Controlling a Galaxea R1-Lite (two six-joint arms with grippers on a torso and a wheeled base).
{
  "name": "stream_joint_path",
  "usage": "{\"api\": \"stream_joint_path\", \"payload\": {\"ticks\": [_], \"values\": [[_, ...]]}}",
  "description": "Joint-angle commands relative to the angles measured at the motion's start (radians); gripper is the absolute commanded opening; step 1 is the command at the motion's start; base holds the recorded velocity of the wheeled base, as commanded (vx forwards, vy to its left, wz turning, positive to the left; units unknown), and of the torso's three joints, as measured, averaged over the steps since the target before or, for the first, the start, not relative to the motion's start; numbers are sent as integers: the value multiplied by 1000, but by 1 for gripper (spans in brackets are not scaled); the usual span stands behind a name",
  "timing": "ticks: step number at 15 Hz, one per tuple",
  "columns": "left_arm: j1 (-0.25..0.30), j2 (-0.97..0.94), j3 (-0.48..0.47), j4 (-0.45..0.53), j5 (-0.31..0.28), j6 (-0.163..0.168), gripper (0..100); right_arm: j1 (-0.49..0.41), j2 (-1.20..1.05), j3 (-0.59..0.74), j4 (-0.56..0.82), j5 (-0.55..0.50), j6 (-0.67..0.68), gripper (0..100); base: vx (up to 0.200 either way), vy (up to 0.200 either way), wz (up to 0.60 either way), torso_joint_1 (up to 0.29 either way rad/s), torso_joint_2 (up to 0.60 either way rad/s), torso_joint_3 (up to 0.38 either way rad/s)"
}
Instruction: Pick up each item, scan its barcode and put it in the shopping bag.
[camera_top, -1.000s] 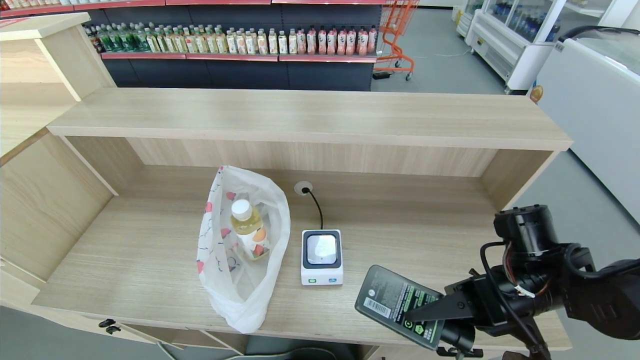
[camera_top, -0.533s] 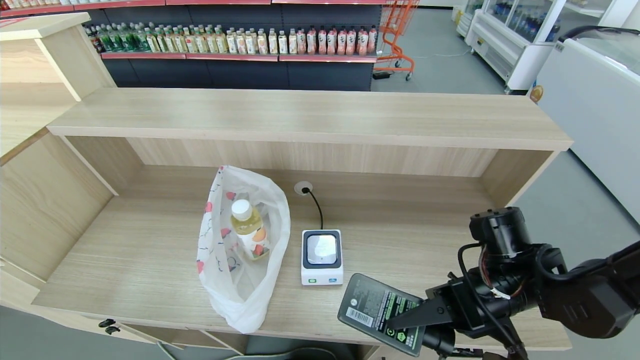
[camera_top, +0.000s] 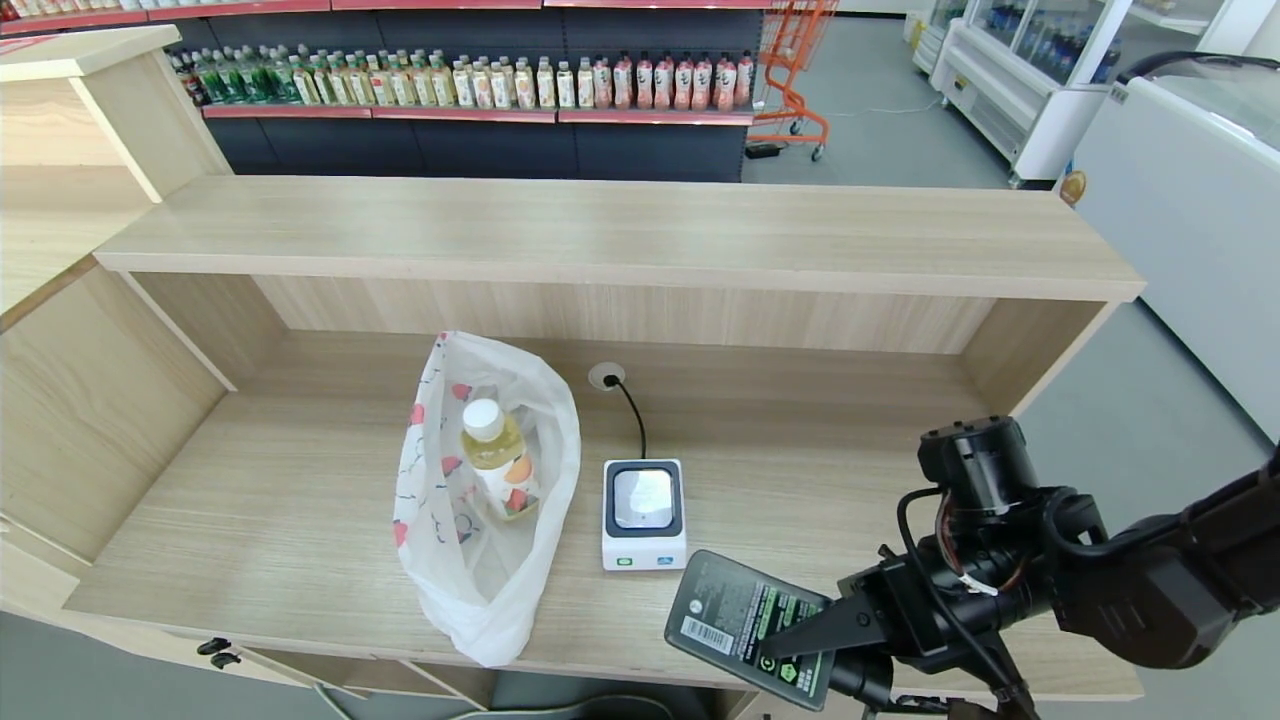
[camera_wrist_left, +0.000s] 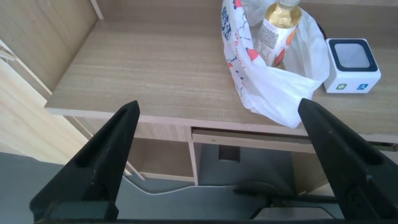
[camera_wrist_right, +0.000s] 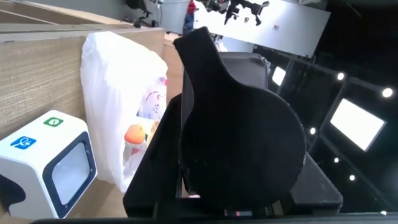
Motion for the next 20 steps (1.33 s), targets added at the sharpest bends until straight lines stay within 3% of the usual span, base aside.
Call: {"api": "stream_joint_path", "payload": {"ticks": [1,2,4,5,6,8,9,10,11,12,15,16,17,20], "values": [[0,0,-1,0,0,0,100,0,-3,3,4,0,-6,0,0,0,0,0,0,0],[0,0,-1,0,0,0,100,0,-6,0,5,0,2,0,0,0,0,0,0,0],[0,0,-1,0,0,0,100,3,-73,-21,5,-1,296,0,0,0,0,0,0,0],[0,0,-1,0,0,0,100,-10,-205,-29,-5,-10,568,0,0,0,0,0,0,0],[0,0,-1,0,0,0,100,-80,-323,-43,-5,-64,766,0,0,0,0,0,0,0],[0,0,1,0,0,0,100,-311,-507,-15,11,-179,1046,0,0,0,0,0,0,0],[0,0,1,0,0,0,100,-359,-549,37,36,-175,1273,0,0,0,0,0,0,0],[0,0,-1,0,0,0,100,-368,-569,49,36,-173,1385,0,0,0,0,0,0,0],[0,0,1,0,0,0,100,-463,-627,72,34,-191,1731,0,0,0,0,0,0,0],[0,0,-1,0,0,0,100,-512,-651,94,34,-221,1978,0,0,0,0,0,0,0],[0,0,-1,0,0,0,100,-474,-719,141,47,-389,2725,0,0,0,0,0,0,0],[0,0,-1,0,0,0,100,-435,-716,138,57,-425,2896,0,0,0,0,0,0,0],[0,0,-1,0,0,0,100,-414,-687,134,87,-445,3022,0,0,0,0,0,0,0],[0,0,-1,0,0,0,100,-409,-572,141,150,-449,3034,0,0,0,0,0,0,0]]}}
